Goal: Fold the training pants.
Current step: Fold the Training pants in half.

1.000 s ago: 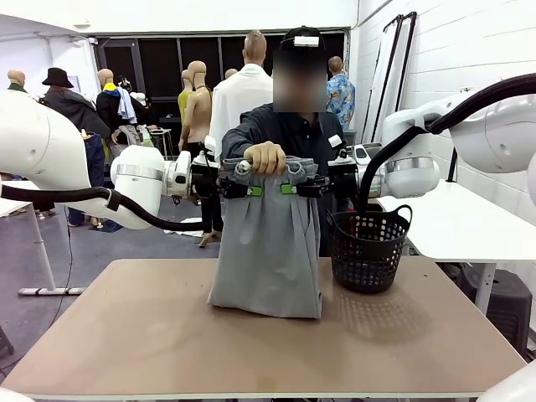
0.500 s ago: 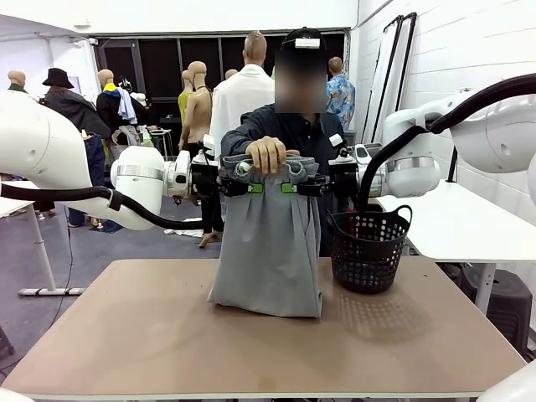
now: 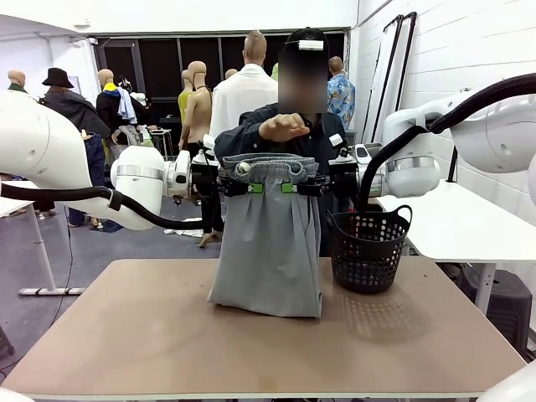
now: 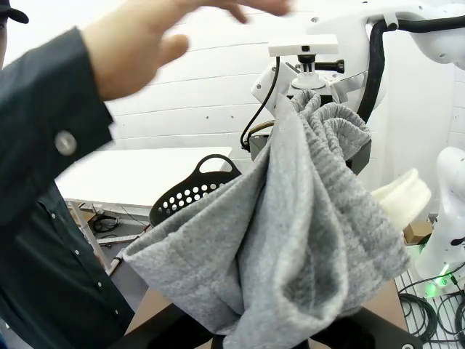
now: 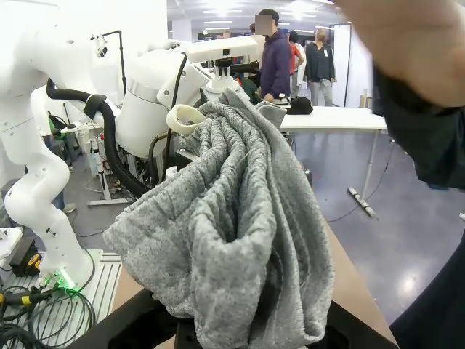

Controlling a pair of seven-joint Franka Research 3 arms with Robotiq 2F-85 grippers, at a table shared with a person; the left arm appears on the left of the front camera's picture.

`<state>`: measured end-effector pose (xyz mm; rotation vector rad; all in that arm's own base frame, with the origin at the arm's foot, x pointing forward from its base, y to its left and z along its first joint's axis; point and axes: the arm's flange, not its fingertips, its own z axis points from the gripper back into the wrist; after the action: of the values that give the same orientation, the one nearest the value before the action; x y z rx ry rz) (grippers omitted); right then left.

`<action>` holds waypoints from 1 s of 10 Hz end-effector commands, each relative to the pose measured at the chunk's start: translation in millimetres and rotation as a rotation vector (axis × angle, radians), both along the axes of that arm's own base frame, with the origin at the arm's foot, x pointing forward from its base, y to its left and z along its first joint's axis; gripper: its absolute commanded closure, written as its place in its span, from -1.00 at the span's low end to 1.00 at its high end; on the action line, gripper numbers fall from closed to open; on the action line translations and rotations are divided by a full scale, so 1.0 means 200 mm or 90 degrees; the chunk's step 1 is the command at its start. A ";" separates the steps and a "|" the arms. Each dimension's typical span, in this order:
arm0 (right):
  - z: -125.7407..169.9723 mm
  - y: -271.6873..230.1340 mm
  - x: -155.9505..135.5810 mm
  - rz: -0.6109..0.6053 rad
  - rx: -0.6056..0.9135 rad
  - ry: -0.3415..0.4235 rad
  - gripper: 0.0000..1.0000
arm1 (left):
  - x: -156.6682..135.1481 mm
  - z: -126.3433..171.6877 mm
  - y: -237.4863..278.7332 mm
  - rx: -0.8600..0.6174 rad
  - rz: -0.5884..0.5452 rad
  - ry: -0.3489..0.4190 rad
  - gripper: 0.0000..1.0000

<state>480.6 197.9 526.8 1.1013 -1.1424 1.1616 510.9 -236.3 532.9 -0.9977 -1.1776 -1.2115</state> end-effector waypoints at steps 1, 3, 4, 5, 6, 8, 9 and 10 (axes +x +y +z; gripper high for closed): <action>0.01 0.01 0.00 -0.002 0.016 0.003 1.00 | -0.02 0.01 0.01 -0.020 -0.001 -0.016 1.00; 0.01 0.01 0.00 -0.002 0.016 0.003 1.00 | -0.02 0.01 0.01 -0.020 -0.001 -0.016 1.00; 0.01 0.01 0.00 -0.002 0.016 0.003 1.00 | -0.02 0.01 0.01 -0.020 -0.001 -0.016 1.00; 0.01 0.01 0.00 -0.002 0.016 0.003 1.00 | -0.02 0.01 0.01 -0.020 -0.001 -0.016 1.00; 0.01 0.01 0.00 -0.002 0.016 0.003 1.00 | -0.02 0.01 0.01 -0.020 -0.001 -0.016 1.00; 0.01 0.01 0.00 -0.002 0.016 0.003 1.00 | -0.02 0.01 0.01 -0.020 -0.001 -0.016 1.00; 0.01 0.01 0.00 -0.002 0.016 0.003 1.00 | -0.02 0.01 0.01 -0.020 -0.001 -0.016 1.00; 0.01 0.01 0.00 -0.002 0.016 0.003 1.00 | -0.02 0.01 0.01 -0.020 -0.001 -0.016 1.00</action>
<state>480.6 197.9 526.8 1.1013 -1.1424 1.1616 510.9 -236.3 532.9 -0.9976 -1.1779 -1.2118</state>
